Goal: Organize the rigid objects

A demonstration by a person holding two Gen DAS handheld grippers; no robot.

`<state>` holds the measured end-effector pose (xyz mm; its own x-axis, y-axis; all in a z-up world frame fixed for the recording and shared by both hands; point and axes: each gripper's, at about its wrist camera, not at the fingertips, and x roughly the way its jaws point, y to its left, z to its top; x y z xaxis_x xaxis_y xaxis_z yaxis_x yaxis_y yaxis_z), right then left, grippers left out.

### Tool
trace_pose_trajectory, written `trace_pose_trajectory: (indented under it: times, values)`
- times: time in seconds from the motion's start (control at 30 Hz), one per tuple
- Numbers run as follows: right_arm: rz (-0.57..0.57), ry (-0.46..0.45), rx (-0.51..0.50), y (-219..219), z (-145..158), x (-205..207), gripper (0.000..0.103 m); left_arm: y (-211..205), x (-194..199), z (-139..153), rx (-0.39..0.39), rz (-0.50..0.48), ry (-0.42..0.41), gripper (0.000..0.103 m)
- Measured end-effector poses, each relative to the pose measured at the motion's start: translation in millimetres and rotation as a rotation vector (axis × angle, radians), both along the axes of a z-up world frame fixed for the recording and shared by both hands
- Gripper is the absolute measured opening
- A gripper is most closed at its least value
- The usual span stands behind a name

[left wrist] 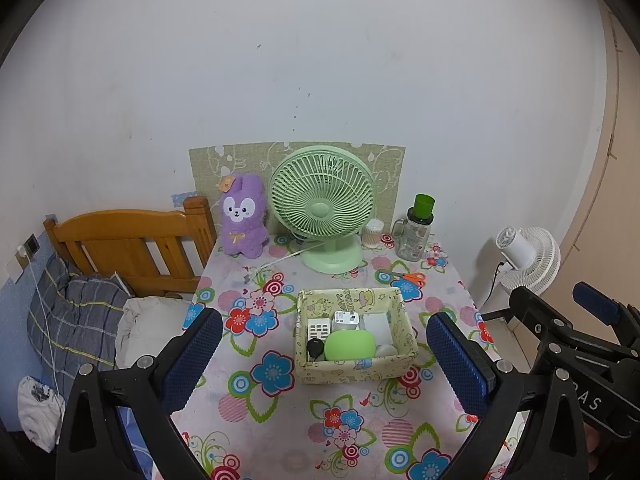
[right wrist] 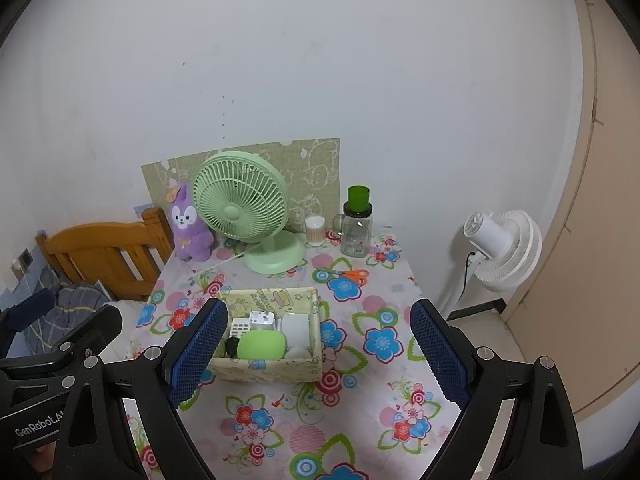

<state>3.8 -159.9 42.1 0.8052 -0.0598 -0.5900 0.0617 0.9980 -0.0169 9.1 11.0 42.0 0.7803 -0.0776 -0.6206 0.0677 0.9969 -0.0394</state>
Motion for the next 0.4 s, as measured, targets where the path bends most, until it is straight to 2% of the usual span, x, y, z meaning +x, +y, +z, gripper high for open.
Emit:
trace_pose_trajectory:
  times: [0.23,0.4]
  values:
    - [-0.001,0.042,0.001,0.5,-6.7,10.0,0.094,-0.2,10.2,-6.1,0.006,0.003,0.038,0.103]
    - [0.005,0.028,-0.002,2.1,-6.2,13.6,0.095,1.2,12.5,-5.9,0.011,0.007,0.031,0.103]
